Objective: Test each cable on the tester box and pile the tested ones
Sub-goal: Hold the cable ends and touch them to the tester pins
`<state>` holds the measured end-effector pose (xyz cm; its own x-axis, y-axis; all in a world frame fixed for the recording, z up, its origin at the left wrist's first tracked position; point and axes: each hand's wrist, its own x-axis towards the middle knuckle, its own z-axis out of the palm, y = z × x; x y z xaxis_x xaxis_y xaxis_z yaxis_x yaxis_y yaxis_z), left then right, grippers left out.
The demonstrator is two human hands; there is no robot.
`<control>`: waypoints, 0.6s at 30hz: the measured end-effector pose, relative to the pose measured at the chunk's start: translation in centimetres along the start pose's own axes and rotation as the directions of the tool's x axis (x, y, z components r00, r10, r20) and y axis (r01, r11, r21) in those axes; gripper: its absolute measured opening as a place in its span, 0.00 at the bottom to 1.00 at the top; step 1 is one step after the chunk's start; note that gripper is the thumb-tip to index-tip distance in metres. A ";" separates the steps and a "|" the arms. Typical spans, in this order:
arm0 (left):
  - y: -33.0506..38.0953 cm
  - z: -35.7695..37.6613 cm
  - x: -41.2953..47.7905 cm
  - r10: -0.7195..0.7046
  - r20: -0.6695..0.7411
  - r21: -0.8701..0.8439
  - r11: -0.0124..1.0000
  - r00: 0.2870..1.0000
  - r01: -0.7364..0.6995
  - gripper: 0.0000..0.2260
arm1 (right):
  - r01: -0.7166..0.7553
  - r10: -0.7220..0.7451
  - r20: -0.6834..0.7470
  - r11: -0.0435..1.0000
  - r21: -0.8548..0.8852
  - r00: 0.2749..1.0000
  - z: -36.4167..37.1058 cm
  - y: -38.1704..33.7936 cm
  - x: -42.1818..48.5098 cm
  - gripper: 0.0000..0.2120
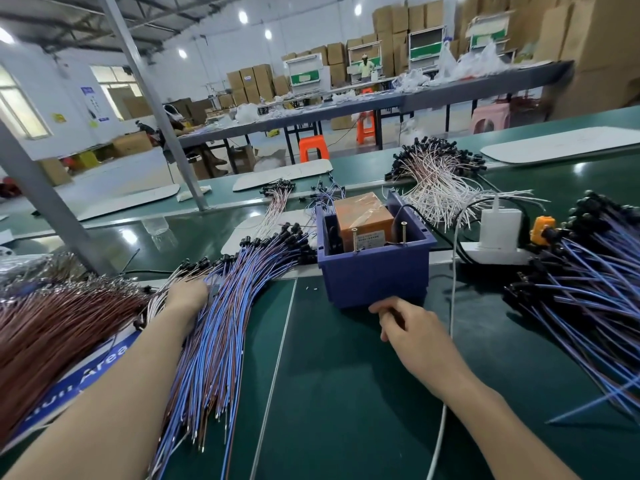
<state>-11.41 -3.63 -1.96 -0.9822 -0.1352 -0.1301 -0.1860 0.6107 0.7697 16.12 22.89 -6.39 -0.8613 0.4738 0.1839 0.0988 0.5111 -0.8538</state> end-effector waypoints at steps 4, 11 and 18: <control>-0.2 -0.7 -0.8 -0.070 0.052 -0.360 0.929 0.996 0.084 0.07 | 0.002 -0.002 -0.008 1.000 0.009 1.000 0.0 0.0 0.0 0.12; -0.6 -2.7 -2.8 -0.037 0.219 -0.645 0.745 0.975 0.173 0.06 | 0.008 -0.008 0.004 1.000 0.018 1.000 -0.1 -0.1 -0.2 0.12; 0.6 -2.1 -4.8 0.230 0.271 -0.469 0.880 0.935 -0.081 0.09 | 0.005 -0.005 0.010 1.000 0.017 1.000 -0.2 -0.1 -0.4 0.11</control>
<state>-6.75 -4.22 0.45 -0.9675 0.2257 -0.1138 -0.0728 0.1823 0.9805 16.50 22.79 -6.32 -0.8665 0.4643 0.1834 0.0865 0.5013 -0.8609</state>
